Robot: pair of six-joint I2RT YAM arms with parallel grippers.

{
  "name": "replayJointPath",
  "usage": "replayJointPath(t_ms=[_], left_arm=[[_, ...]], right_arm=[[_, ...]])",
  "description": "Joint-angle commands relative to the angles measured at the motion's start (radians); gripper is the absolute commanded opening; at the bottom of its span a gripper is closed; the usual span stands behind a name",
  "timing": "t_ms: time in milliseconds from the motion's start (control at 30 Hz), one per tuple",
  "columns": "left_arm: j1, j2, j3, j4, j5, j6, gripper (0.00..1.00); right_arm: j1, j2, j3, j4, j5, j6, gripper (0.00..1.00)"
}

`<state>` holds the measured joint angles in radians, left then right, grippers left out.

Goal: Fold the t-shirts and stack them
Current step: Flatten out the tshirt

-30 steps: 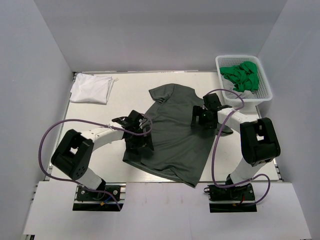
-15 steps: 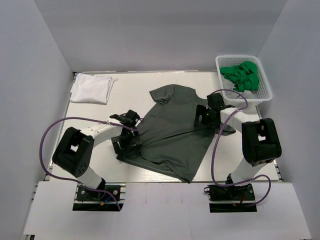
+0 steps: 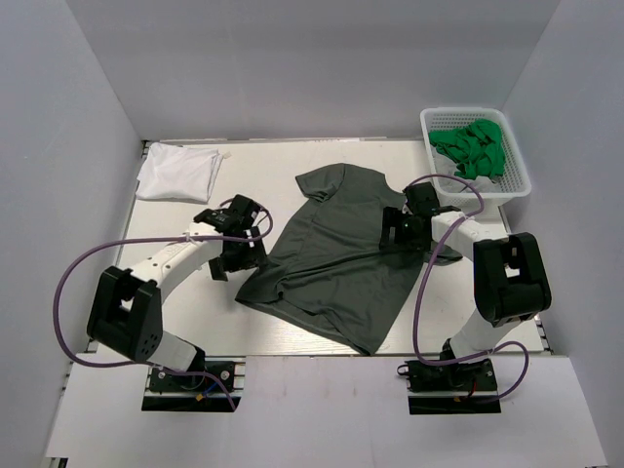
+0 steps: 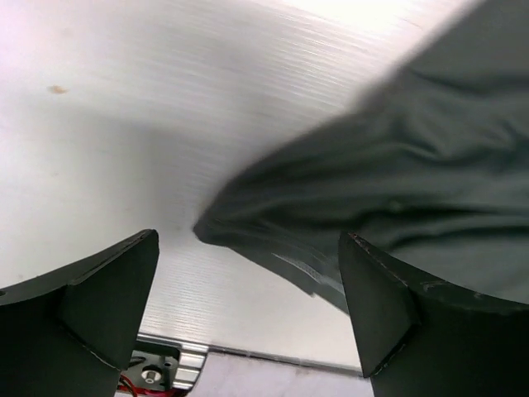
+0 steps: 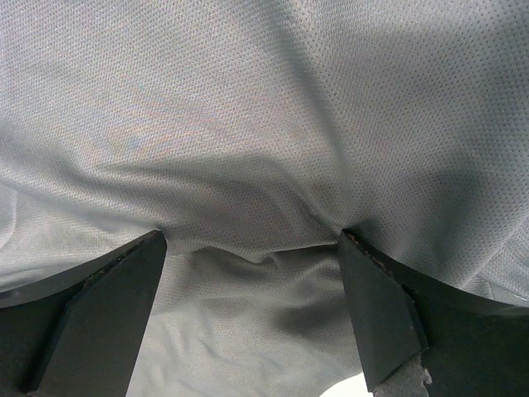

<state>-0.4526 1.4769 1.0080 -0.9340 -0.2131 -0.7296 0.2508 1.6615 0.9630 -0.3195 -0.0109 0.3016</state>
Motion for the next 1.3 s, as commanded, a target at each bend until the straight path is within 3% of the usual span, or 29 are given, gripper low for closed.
replayJointPath(t_ms=[0,133,233,433,833,1100,1267], left_arm=[[-0.018,-0.065,0.026,0.060,0.133,0.119,0.99],[-0.018,-0.075,-0.009,0.118,0.332,0.216,0.99],[-0.037,-0.064,-0.061,0.152,0.441,0.246,0.90],[-0.047,-0.040,-0.100,0.089,0.379,0.234,0.72],[-0.081,0.046,-0.088,0.150,0.408,0.240,0.65],[-0.101,0.124,-0.043,0.172,0.368,0.240,0.48],[-0.110,0.177,-0.002,0.159,0.347,0.240,0.48]], right_arm=[[-0.002,-0.028,0.005,-0.027,-0.008,-0.030,0.90],[-0.004,0.004,0.039,-0.047,0.006,-0.029,0.90],[-0.005,0.033,0.066,-0.064,0.006,-0.029,0.90],[-0.005,0.030,0.059,-0.067,0.002,-0.027,0.90],[-0.007,0.040,0.068,-0.082,0.006,-0.025,0.90],[-0.010,0.035,0.060,-0.084,0.006,-0.021,0.90],[-0.010,0.029,0.057,-0.084,0.006,-0.024,0.90]])
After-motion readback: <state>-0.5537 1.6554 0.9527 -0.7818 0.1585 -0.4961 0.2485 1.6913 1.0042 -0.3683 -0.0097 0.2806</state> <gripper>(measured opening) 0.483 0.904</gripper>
